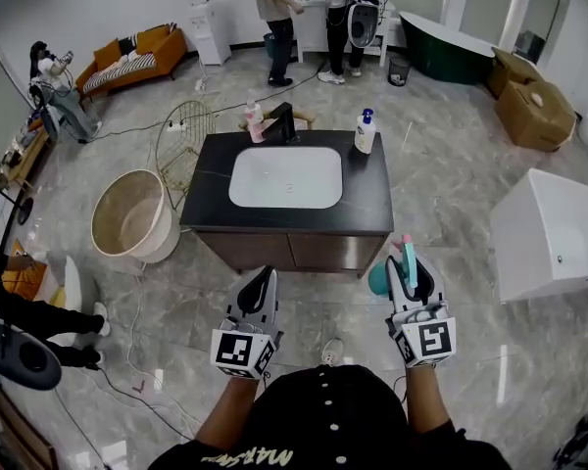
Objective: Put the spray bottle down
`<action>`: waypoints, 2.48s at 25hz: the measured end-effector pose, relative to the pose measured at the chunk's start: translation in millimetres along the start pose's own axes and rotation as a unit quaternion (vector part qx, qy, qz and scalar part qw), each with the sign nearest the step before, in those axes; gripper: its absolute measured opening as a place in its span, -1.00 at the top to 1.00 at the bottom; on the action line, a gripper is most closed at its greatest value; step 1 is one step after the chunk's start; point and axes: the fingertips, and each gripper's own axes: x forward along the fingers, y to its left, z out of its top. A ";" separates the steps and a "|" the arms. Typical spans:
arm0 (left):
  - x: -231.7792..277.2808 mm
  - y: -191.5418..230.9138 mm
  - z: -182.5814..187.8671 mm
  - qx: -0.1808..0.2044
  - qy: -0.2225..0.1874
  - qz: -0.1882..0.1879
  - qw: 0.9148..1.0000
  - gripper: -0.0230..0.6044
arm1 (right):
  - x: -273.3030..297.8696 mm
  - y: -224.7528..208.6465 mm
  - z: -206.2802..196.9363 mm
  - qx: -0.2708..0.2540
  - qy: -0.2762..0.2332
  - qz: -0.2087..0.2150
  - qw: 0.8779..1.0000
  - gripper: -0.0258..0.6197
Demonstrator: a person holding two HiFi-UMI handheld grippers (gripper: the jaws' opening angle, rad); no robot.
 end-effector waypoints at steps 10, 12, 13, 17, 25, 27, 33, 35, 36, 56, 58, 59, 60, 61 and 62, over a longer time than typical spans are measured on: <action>49.6 3.5 -12.6 -0.008 0.016 0.006 1.000 0.85 | 45.8 -27.4 -21.4 0.009 0.015 0.019 1.000 0.54; 57.9 8.3 -17.4 -0.012 0.024 0.008 1.000 0.85 | 56.0 -28.6 -26.8 0.012 0.021 0.022 0.999 0.54; 62.8 10.9 -19.4 -0.014 0.027 0.008 1.000 0.85 | 61.5 -29.4 -29.6 0.014 0.024 0.024 0.999 0.54; 89.0 25.4 -29.5 -0.020 0.034 0.001 0.999 0.85 | 87.1 -34.1 -41.4 0.015 0.031 0.023 0.999 0.54; 169.3 68.9 -17.1 -0.014 0.021 -0.032 0.999 0.85 | 163.2 -57.1 -39.9 0.001 0.035 -0.002 0.999 0.54; 189.7 82.6 -14.1 -0.011 0.019 -0.038 0.999 0.85 | 186.4 -62.5 -38.0 -0.002 0.032 -0.008 0.999 0.54; 236.6 119.0 -13.1 -0.016 0.016 -0.056 0.998 0.85 | 243.4 -67.5 -44.3 -0.008 0.035 -0.020 0.999 0.54; 248.4 126.7 -15.5 -0.016 0.019 -0.066 0.998 0.85 | 256.4 -70.1 -46.4 -0.008 0.034 -0.026 0.999 0.54; 253.5 129.2 -16.7 -0.016 0.022 -0.072 0.997 0.85 | 261.4 -71.8 -47.2 -0.008 0.034 -0.031 0.999 0.54; 322.5 113.3 -75.9 -0.028 0.107 -0.089 0.990 0.88 | 316.6 -133.3 -132.1 0.004 0.101 -0.034 0.994 0.54; 325.9 111.2 -85.5 -0.029 0.114 -0.090 0.989 0.88 | 323.0 -134.3 -147.2 -0.005 0.101 -0.023 0.995 0.54; 326.8 110.4 -90.3 -0.030 0.117 -0.091 0.989 0.88 | 327.1 -133.9 -153.8 -0.006 0.100 -0.018 0.995 0.54; 327.3 109.8 -95.2 -0.030 0.121 -0.092 0.988 0.88 | 331.9 -133.5 -159.5 -0.004 0.098 -0.013 0.995 0.54; 327.4 108.8 -100.4 -0.031 0.124 -0.094 0.987 0.88 | 336.4 -133.5 -165.3 -0.004 0.096 -0.010 0.995 0.54; 327.1 107.4 -105.8 -0.031 0.129 -0.097 0.986 0.88 | 340.2 -134.3 -172.0 -0.007 0.093 -0.007 0.996 0.54</action>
